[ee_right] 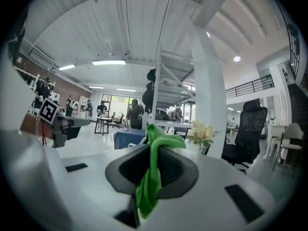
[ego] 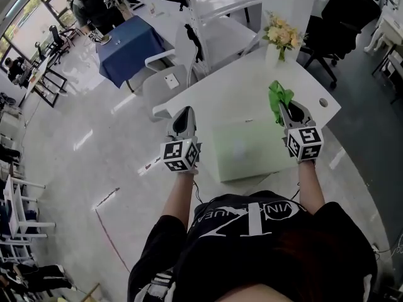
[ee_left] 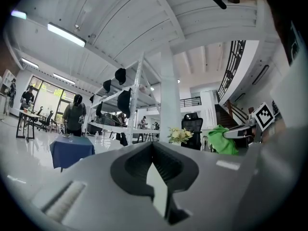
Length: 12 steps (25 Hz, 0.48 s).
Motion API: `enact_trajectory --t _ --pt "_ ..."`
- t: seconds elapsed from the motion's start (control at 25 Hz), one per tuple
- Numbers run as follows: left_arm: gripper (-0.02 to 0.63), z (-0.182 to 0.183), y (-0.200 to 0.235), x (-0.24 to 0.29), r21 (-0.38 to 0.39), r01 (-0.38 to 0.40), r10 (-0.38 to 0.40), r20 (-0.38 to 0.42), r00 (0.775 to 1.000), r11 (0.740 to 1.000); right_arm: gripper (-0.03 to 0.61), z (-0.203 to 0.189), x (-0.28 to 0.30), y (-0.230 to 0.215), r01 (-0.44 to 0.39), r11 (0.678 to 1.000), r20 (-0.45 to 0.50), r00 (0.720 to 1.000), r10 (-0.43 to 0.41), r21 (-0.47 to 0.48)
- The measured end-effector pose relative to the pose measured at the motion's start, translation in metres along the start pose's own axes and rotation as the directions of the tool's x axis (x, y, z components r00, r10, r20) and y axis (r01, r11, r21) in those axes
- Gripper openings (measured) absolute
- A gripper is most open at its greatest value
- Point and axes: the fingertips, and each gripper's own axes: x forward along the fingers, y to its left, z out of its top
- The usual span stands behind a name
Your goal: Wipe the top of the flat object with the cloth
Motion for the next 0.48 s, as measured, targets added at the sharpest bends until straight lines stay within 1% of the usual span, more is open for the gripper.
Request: enact_trajectory --t 0.24,0.48 --pt "0.012 -0.009 -0.007 0.000 -0.003 -0.001 0.001 -0.022 1.000 1.000 0.034 -0.001 0.002 0.003 -0.009 1.000 0.002 1.000 0.009 -0.006" --pt "0.012 -0.015 -0.003 0.005 -0.011 -0.020 0.019 -0.034 0.999 1.000 0.035 -0.006 0.007 -0.001 -0.009 1.000 -0.006 1.000 0.009 -0.005"
